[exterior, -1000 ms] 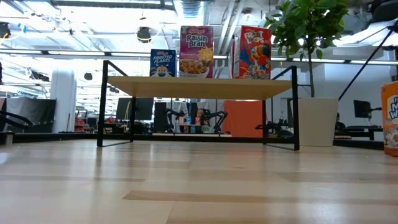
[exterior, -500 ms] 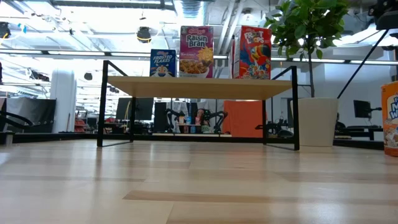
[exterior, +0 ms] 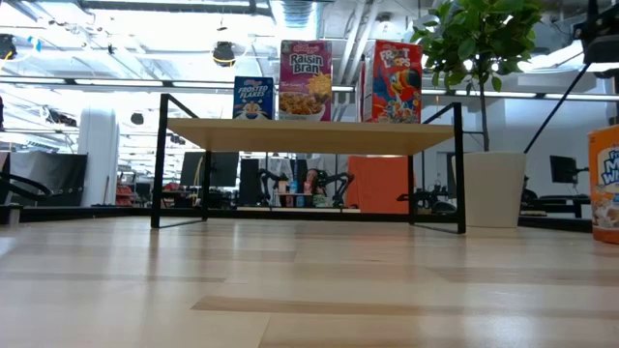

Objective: Stack cereal on shelf
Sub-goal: Put the top orange cereal box on the shelf

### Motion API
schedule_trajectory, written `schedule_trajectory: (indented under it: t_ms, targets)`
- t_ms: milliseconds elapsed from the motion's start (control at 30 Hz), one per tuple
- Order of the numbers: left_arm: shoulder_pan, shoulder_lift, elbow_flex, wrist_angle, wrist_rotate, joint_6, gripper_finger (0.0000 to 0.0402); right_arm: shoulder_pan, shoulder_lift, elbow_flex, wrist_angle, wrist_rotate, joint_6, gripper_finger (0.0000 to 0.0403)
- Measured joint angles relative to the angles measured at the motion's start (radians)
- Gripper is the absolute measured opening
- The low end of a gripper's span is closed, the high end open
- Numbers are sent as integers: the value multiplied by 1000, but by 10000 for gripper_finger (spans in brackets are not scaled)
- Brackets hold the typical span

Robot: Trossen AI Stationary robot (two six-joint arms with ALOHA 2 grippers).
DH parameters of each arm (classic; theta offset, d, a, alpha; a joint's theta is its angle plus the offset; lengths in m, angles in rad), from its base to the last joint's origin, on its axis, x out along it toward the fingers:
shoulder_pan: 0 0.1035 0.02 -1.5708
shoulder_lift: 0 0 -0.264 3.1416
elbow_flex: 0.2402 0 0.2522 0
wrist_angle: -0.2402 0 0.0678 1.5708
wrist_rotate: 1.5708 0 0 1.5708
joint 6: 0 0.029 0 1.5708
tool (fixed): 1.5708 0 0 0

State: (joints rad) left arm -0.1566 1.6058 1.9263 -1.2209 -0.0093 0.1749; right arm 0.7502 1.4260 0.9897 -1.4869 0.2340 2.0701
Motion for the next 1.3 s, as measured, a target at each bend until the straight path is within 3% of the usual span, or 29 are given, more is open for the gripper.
schedule_trajectory:
  t_ms: [267,433,567,667,967,1300]
  targets:
    - [0,0,0,3,-2,0,320,1,-1,1,12,0,-25,172]
    - [0,0,0,19,14,36,320,1,-1,45,18,35,-107,167]
    - [6,-2,-49,134,186,121,320,0,-1,100,26,112,-195,186]
    - [13,2,-122,211,307,162,320,-8,-2,130,92,159,-324,190]
    - [46,0,-422,586,466,96,320,-76,1,154,479,157,-873,170]
    - [48,-1,-492,751,397,12,320,-202,5,160,658,156,-1199,183]
